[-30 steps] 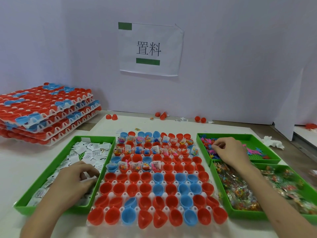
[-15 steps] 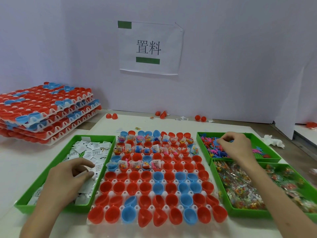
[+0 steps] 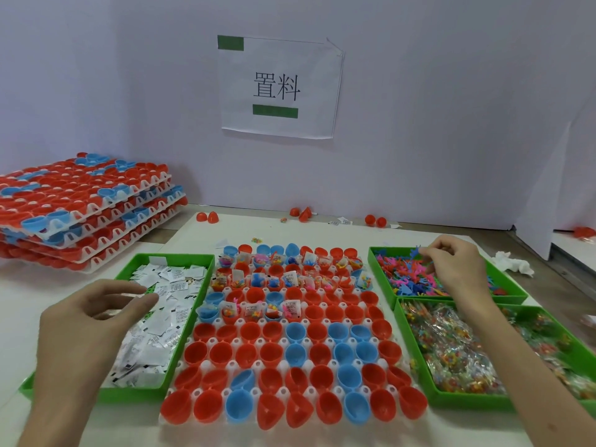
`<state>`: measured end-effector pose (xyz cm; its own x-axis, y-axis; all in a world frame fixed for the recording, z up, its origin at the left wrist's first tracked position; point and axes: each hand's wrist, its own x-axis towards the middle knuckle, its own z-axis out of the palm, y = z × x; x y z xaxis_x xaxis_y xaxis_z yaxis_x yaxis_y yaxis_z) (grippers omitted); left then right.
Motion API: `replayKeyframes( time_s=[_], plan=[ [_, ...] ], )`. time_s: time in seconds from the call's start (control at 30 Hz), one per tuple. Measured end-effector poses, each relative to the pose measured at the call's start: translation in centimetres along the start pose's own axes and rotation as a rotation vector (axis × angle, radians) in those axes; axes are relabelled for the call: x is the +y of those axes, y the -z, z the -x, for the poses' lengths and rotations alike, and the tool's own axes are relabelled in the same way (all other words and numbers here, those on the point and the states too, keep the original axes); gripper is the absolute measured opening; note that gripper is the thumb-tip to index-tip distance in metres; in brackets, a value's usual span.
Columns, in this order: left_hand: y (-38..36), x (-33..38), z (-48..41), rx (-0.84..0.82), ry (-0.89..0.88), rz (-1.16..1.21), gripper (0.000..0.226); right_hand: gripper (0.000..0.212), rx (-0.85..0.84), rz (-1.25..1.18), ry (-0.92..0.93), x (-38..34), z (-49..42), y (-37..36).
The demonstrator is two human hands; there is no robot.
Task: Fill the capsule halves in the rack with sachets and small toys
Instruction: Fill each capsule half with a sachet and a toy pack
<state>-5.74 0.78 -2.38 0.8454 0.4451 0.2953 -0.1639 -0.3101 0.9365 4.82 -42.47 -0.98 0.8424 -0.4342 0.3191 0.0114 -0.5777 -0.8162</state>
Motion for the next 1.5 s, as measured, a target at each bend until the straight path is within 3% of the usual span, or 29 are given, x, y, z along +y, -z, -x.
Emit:
replayKeyframes(
  time_s=[0.07, 0.2, 0.3, 0.4, 0.53, 0.83, 1.03, 1.23, 1.33, 1.4, 1.5],
  plan=[
    [-1.0, 1.8, 0.9, 0.006, -0.023, 0.08, 0.037, 0.02, -0.051, -0.139, 0.007, -1.2, 0.8, 0.3],
    [-4.2, 5.8, 3.5, -0.015, -0.073, 0.277, 0.024, 0.029, -0.174, -0.505, 0.02, -4.9, 4.1, 0.7],
    [-6.7, 7.7, 5.5, -0.074, -0.051, 0.409, 0.029, 0.037, -0.278, -0.776, 0.045, -7.5, 7.7, 1.3],
    [-8.8, 8.6, 7.1, -0.185, -0.016, 0.572, 0.037, 0.021, -0.373, -1.004, 0.056, -8.9, 11.6, 2.0],
    [-10.9, 9.2, 9.7, -0.282, 0.033, 0.675, 0.034, 0.016, -0.393, -1.096, 0.024, -8.6, 15.3, 2.0],
    [-12.3, 9.7, 11.3, -0.226, 0.126, 0.718, 0.034, 0.01, -0.426, -0.927, 0.195, -8.4, 16.3, 2.3],
    [-12.4, 9.7, 11.6, -0.251, 0.089, 0.703, 0.036, 0.011, -0.492, -0.753, 0.29, -8.5, 16.6, 1.8],
    [-12.0, 10.0, 11.9, -0.332, 0.011, 0.605, 0.028, 0.008, -0.448, -0.604, 0.278, -7.9, 16.4, 1.6],
    [-11.9, 9.8, 11.9, -0.358, -0.02, 0.518, 0.033, 0.017, -0.442, -0.521, 0.295, -7.6, 16.2, 1.9],
    [-11.9, 9.5, 11.8, -0.34, -0.014, 0.503, 0.032, 0.024, -0.387, -0.444, 0.278, -6.8, 15.6, 2.3],
    [-11.7, 9.2, 11.6, -0.324, -0.013, 0.489, 0.03, 0.013, -0.158, -0.264, 0.174, -3.8, 13.6, 3.3]
  ],
)
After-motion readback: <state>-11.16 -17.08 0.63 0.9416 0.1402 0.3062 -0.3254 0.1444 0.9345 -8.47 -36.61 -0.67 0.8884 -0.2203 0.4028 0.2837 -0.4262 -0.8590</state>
